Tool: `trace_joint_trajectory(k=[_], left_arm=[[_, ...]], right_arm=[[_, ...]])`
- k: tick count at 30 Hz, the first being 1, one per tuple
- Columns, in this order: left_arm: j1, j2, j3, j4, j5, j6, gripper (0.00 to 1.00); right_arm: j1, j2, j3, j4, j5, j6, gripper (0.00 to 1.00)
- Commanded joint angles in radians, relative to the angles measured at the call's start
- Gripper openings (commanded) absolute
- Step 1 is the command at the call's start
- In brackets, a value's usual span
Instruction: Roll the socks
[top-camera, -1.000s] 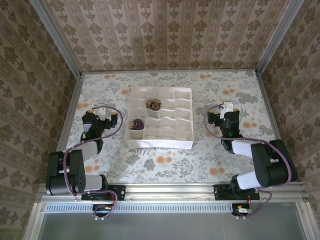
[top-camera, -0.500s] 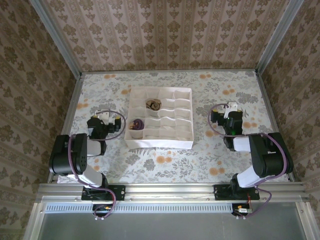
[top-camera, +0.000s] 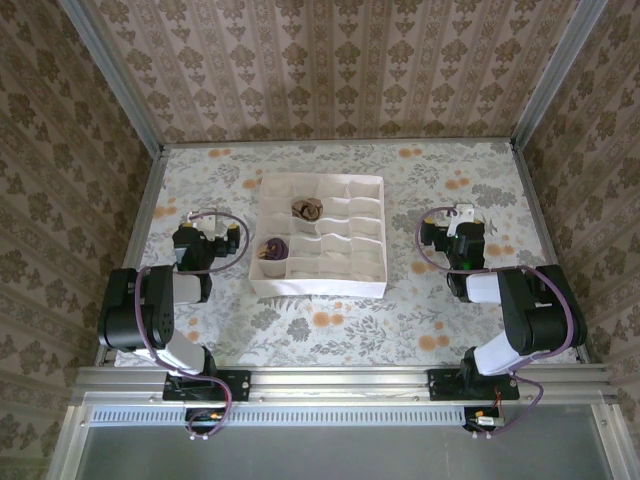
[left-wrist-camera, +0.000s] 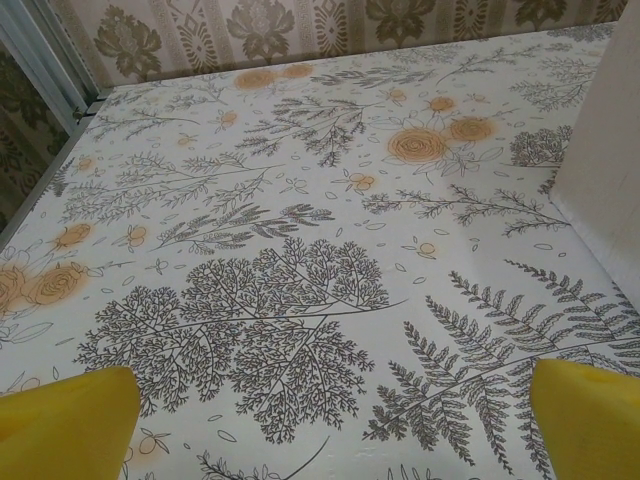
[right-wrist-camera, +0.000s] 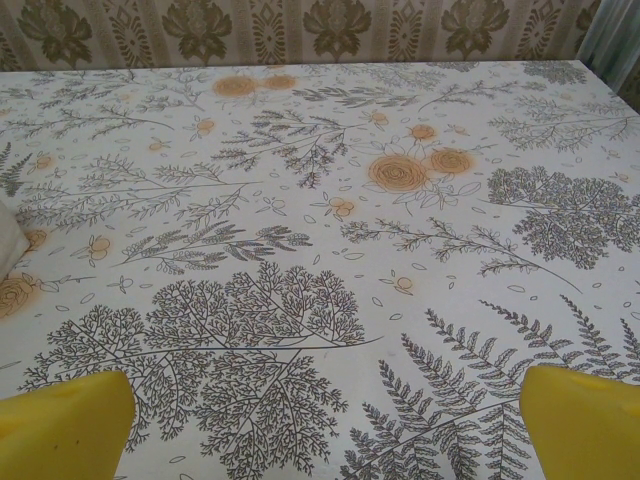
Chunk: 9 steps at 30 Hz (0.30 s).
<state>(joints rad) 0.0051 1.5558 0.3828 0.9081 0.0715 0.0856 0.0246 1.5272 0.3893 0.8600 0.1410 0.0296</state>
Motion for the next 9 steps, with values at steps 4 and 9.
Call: trace_joint_trajectory(k=[4, 9], left_arm=[[-0.008, -0.002, 0.021, -0.017, -0.009, -0.013, 1.0], [-0.009, -0.008, 0.011, -0.004, -0.014, -0.014, 1.0]], right_arm=[[-0.002, 0.002, 0.014, -0.003, -0.02, 0.013, 1.0], [-0.002, 0.003, 0.015, -0.003, -0.02, 0.013, 1.0]])
